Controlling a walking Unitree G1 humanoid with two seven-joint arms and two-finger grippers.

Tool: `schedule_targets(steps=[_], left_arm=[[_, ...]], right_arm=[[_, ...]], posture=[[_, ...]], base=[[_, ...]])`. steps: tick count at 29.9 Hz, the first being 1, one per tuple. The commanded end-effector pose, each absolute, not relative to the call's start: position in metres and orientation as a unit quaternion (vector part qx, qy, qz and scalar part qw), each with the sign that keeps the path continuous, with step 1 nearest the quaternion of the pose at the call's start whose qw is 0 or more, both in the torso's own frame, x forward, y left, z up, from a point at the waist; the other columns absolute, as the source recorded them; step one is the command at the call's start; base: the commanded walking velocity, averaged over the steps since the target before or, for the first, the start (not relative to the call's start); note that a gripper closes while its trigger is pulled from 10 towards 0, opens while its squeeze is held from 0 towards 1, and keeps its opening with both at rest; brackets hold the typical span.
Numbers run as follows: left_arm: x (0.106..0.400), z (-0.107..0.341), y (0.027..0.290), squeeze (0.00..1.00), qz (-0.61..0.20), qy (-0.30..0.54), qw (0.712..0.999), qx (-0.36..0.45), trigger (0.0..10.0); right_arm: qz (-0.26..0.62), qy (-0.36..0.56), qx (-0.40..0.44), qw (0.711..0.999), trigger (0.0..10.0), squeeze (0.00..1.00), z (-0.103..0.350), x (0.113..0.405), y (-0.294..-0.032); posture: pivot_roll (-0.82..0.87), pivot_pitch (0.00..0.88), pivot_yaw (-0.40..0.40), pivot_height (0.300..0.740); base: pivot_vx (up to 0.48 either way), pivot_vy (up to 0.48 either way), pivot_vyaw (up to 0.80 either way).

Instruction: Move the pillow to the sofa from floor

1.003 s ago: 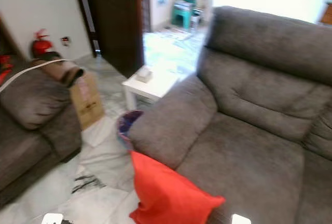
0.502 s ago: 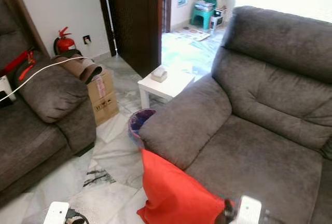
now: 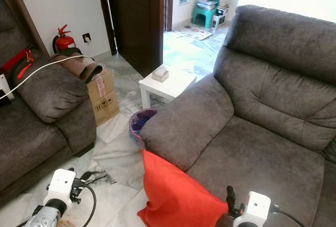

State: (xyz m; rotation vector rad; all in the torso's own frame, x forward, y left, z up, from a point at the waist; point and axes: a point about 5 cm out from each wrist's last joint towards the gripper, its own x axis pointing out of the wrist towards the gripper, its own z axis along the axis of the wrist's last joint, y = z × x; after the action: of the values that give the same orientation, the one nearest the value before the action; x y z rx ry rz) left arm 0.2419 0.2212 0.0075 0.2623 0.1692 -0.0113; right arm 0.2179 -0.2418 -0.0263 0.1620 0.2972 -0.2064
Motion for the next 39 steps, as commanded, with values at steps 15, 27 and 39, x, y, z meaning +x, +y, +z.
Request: schedule_targets(steps=[15,27,39], left_arm=[[0.25,0.017,0.207,0.0,-0.019,0.068,0.993,0.095,10.0],[0.249,0.021,0.201,0.0,-0.021,0.061,0.994,0.084,10.0],[0.252,0.023,0.2,0.0,-0.021,0.062,0.995,0.07,10.0]], right_arm=[[-0.096,0.119,0.082,0.985,10.0,0.0,-0.018,0.227,-0.237],[-0.103,0.122,0.078,0.984,10.0,0.0,-0.018,0.228,-0.238],[-0.107,0.122,0.083,0.983,10.0,0.0,-0.016,0.234,-0.234]], posture=[[0.0,0.03,0.02,0.74],[0.0,0.025,0.019,0.74],[0.01,0.056,0.021,0.74]], base=[[0.0,0.0,0.0],[0.0,0.0,0.0],[0.262,0.0,0.0]])
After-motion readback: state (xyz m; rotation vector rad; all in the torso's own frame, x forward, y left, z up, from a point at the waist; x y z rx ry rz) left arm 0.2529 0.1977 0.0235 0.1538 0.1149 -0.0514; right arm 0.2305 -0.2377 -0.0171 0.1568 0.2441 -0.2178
